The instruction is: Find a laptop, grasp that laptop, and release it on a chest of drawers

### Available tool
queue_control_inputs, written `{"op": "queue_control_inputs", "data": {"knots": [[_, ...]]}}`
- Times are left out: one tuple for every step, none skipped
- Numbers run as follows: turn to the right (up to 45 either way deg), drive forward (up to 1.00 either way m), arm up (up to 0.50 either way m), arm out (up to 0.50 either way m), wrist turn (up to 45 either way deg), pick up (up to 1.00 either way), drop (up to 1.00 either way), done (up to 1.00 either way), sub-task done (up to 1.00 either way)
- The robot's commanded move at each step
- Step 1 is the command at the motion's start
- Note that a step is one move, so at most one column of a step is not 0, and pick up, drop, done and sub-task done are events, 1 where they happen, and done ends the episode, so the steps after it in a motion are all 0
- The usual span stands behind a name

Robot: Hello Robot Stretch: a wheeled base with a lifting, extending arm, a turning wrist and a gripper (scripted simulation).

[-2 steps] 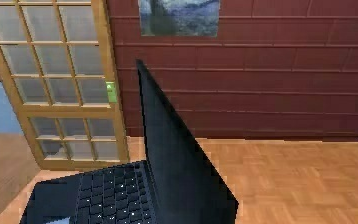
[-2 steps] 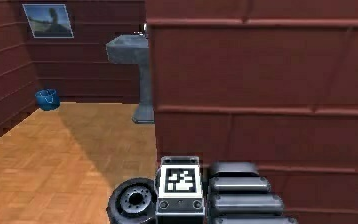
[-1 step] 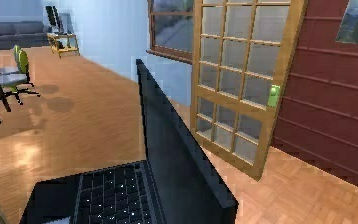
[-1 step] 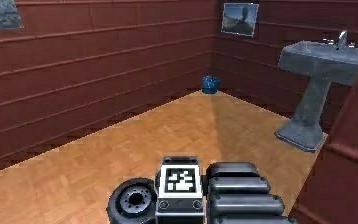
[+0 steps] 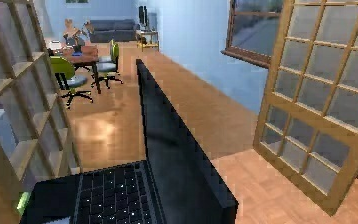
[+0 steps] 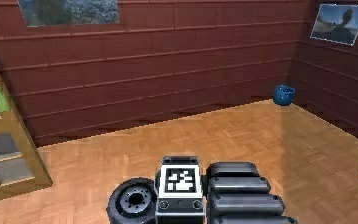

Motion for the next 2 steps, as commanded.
{"op": "queue_control_inputs", "data": {"knots": [[0.0,0.80,0.00,0.00,0.0,0.00,0.00,0.00,0.00],[-39.0,0.00,0.00,0.00,0.0,0.00,0.00,0.00,0.00]]}}
